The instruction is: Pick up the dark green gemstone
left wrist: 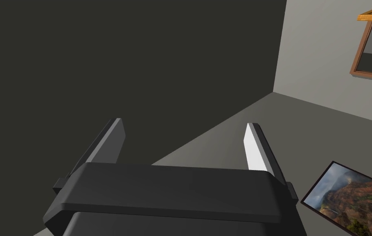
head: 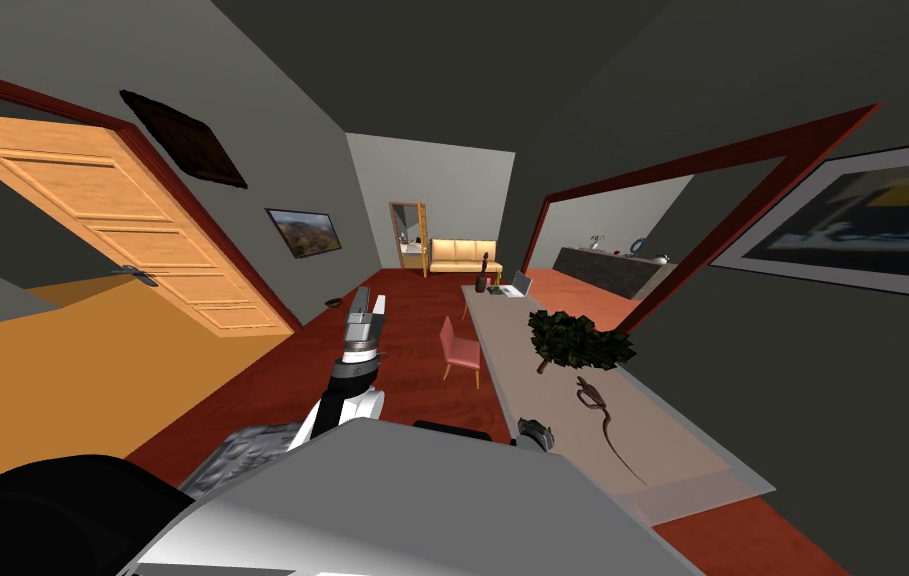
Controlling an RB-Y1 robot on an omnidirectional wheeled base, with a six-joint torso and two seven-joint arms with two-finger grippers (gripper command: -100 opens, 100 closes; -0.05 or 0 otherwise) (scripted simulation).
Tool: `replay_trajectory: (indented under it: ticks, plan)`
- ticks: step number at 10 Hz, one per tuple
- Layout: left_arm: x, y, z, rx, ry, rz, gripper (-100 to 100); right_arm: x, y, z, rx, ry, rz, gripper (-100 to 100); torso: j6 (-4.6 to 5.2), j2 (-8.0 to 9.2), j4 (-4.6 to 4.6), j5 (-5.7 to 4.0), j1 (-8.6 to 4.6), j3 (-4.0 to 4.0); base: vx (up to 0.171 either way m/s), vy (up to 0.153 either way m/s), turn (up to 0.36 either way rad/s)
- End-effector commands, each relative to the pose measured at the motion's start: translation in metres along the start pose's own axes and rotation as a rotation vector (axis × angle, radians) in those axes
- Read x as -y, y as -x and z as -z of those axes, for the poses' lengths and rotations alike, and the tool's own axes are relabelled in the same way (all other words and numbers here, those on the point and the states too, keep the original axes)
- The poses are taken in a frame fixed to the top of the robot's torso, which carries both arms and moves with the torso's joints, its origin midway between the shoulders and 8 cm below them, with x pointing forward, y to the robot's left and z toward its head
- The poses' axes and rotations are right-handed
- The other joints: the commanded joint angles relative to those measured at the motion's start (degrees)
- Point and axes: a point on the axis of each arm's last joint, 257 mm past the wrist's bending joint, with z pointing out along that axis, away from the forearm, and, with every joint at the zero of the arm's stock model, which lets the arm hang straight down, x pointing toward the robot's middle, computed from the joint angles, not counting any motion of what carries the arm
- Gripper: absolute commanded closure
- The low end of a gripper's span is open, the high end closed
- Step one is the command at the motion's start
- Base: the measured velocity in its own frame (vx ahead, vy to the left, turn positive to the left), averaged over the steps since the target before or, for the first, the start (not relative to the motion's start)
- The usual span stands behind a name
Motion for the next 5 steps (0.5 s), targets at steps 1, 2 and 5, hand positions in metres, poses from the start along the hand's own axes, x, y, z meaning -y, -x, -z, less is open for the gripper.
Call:
replay_trajectory:
  ticks: [1, 2, 5]
  plan:
    - [0.0, 0.0, 0.0, 0.0, 0.0, 0.0, 0, 0.0, 0.0, 0.0, 0.0, 0.0, 0.0, 100, 0.0, 0.0, 0.0, 0.0, 0.0, 0.0, 0.007, -0.005, 0.001]
    - [0.0, 0.0, 0.0, 0.0, 0.0, 0.0, 0, 0.0, 0.0001, -0.0001, 0.0, 0.0, 0.0, 100, 0.0, 0.12, 0.03, 0.02, 0.09, 0.07, 0.0, 0.0, 0.0]
    - [0.0, 0.0, 0.0, 0.0, 0.0, 0.0, 0, -0.0001, 0.0007, 0.0, 0.001, 0.0, 0.001, 100, 0.01, 0.13, 0.01, -0.04, -0.03, 0.07, 0.0, 0.0, 0.0]
